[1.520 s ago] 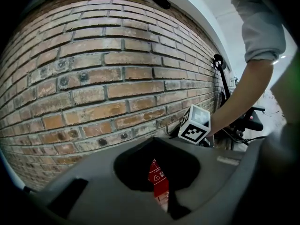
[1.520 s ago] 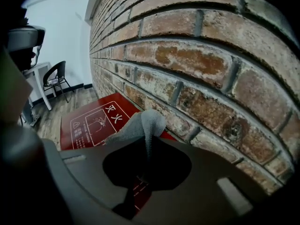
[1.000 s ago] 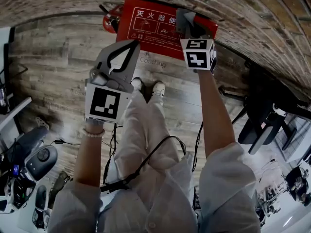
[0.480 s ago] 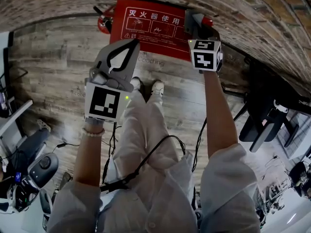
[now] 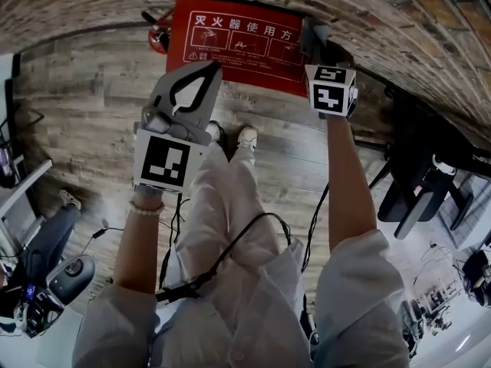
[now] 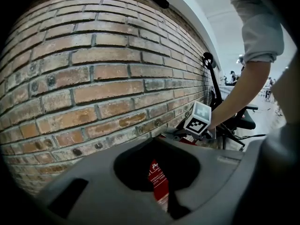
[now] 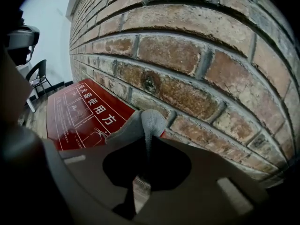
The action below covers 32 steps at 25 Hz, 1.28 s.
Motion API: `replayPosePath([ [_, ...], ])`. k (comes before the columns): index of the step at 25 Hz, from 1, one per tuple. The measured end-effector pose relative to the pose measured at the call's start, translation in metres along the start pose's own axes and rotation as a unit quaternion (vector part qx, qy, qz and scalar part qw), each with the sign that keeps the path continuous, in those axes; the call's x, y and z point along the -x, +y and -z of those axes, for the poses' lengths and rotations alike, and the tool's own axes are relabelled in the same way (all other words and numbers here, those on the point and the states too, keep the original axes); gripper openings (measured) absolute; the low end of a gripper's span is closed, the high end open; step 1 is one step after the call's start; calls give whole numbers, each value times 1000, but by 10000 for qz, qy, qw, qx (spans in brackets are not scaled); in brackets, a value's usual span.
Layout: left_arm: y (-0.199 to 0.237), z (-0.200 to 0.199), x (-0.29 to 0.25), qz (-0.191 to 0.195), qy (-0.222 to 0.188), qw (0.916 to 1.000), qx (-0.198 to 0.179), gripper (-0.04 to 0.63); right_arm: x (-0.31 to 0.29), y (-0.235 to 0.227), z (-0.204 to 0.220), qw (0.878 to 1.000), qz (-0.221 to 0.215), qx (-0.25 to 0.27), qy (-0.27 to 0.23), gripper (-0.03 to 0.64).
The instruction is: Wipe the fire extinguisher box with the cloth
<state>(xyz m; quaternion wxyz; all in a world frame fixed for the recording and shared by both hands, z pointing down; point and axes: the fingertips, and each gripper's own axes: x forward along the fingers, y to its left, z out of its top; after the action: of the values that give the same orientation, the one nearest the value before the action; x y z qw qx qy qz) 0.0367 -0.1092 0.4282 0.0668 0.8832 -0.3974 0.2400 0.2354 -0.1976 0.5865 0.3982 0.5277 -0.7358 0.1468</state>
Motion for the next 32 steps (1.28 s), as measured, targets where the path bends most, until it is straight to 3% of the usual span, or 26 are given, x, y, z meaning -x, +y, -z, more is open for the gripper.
replayPosePath([
  [22,2,5,6,-9,-27,10000,10,-3,4,-8,4,9997,103,-208,-11,26],
  [27,12,10,22,-148,-47,9998,95,-3,28,1,-19,9976,-47,-579,-374,26],
  [32,27,19,42,-319,-5,9993,200,-3,52,28,-45,9962,-284,-468,-677,26],
])
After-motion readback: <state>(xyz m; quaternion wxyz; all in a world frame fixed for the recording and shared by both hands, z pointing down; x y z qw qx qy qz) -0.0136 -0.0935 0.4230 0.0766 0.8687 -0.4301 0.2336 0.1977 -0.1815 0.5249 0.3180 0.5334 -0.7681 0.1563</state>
